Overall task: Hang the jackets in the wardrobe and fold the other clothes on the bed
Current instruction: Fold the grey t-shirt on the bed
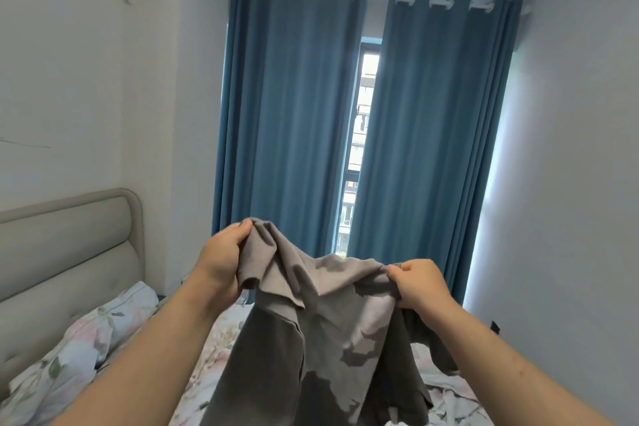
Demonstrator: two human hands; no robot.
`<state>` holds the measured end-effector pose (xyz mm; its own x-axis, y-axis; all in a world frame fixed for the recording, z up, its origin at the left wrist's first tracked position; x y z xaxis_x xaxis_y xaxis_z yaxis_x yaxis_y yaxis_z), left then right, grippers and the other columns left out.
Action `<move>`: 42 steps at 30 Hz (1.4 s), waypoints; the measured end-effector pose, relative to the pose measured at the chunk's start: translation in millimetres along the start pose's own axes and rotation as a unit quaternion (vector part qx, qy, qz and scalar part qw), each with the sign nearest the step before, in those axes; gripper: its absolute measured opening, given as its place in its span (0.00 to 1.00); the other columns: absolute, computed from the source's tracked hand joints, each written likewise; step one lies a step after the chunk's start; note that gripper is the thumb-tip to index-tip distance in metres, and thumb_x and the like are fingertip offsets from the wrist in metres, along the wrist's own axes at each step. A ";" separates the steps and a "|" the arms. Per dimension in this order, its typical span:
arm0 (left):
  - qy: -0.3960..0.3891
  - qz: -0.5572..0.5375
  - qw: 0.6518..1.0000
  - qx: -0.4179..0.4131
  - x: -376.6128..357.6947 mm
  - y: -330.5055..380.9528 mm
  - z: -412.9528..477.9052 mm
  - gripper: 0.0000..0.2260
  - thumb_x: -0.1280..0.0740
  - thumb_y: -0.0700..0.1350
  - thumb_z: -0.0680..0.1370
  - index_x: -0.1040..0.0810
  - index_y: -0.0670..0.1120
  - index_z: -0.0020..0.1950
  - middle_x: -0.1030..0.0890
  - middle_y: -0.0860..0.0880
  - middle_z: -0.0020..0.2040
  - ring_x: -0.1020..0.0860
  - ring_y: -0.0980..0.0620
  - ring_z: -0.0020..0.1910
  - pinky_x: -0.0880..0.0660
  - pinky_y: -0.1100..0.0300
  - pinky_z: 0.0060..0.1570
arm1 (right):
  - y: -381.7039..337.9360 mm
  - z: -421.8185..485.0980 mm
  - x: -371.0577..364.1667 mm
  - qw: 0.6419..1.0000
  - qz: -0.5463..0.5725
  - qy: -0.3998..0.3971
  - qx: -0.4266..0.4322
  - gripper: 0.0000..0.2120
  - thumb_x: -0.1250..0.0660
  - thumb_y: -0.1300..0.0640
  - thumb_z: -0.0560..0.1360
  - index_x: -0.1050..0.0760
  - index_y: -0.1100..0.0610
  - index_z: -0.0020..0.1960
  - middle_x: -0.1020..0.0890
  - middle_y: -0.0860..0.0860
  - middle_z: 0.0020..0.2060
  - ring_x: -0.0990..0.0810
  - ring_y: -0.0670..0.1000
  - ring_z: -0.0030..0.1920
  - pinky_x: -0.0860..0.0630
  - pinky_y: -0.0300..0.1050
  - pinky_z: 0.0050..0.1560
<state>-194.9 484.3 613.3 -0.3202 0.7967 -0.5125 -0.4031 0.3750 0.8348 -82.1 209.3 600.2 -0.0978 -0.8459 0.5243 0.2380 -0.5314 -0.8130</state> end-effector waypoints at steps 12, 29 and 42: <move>0.182 0.468 0.860 -0.092 28.0 3.1 31.4 0.07 0.37 0.45 0.79 0.23 0.42 0.46 0.20 0.42 0.46 0.24 0.40 0.48 0.28 0.50 0.47 | -65.7 -28.1 9.4 0.928 0.366 -0.072 -0.023 0.09 0.32 0.61 0.78 0.20 0.68 0.46 0.14 0.60 0.39 0.14 0.56 0.37 0.17 0.46 0.36; -0.005 -0.044 0.995 0.093 -33.9 -58.5 -25.7 0.09 0.34 0.43 0.80 0.19 0.39 0.54 0.15 0.39 0.46 0.15 0.43 0.41 0.18 0.51 0.37 | -48.9 -74.1 17.3 0.977 0.095 -0.040 0.186 0.15 0.33 0.60 0.76 0.29 0.68 0.34 0.28 0.58 0.27 0.30 0.49 0.29 0.29 0.46 0.33; -0.007 -0.237 0.964 0.123 -58.4 -53.4 -38.1 0.14 0.40 0.50 0.83 0.21 0.42 0.59 0.16 0.42 0.51 0.16 0.44 0.50 0.18 0.47 0.45 | 24.5 -124.2 -28.4 0.987 0.139 -0.045 0.072 0.10 0.31 0.52 0.76 0.18 0.58 0.42 0.18 0.49 0.36 0.21 0.46 0.39 0.23 0.44 0.45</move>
<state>-187.3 399.7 590.9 -0.1368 0.5139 -0.8469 -0.2858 0.7981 0.5305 -193.5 214.6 533.9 0.0748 -0.9472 0.3117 0.3790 -0.2621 -0.8875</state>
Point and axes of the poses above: each hand's wrist, its own z-axis towards the middle knuckle, its own x-axis out of the back of the hand, y = z × x, the point moved 1 cm from there along z, towards the middle knuckle
